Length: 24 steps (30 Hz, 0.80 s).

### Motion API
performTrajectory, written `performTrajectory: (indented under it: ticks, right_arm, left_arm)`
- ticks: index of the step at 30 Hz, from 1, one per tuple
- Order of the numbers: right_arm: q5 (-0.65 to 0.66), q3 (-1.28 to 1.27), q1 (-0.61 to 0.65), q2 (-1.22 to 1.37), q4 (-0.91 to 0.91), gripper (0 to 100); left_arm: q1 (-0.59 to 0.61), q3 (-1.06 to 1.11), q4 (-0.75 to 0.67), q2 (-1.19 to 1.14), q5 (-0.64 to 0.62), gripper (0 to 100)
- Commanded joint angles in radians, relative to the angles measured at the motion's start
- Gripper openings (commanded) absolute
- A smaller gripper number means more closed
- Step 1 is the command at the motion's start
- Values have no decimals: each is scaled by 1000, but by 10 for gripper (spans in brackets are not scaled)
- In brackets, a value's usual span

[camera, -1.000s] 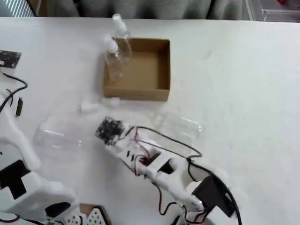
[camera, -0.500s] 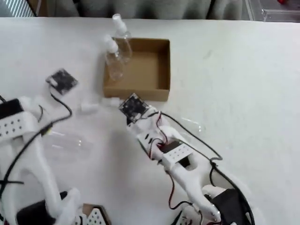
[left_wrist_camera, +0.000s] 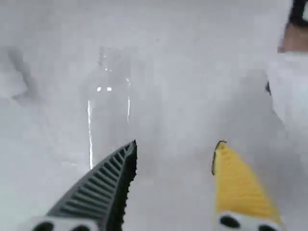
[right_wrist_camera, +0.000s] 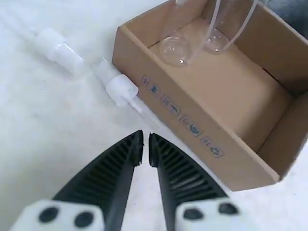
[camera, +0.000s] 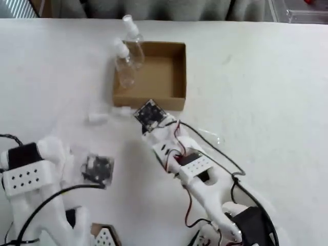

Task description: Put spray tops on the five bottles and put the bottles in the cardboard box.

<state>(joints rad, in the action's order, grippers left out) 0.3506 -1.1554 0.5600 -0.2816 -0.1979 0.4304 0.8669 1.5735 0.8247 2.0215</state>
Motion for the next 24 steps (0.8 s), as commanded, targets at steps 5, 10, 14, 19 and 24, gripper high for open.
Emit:
performTrajectory:
  ticks: [5, 10, 14, 19, 24]
  right_arm:
    - [-5, 40, -12, -48, 5, 15]
    - [-3, 40, -13, -48, 5, 15]
    - [-3, 41, -30, -48, 4, 15]
    - [-3, 44, -41, -41, -1, 15]
    - [-3, 44, -38, -41, -1, 15]
  left_arm:
    - [-30, -8, -80, 18, 126, 290]
    - [-39, -6, -150, 8, 124, 290]
    - [-42, -9, -252, -108, 83, 292]
    - [-91, -58, -275, -260, -21, 294]
    - [-157, -74, -276, -300, -72, 295]
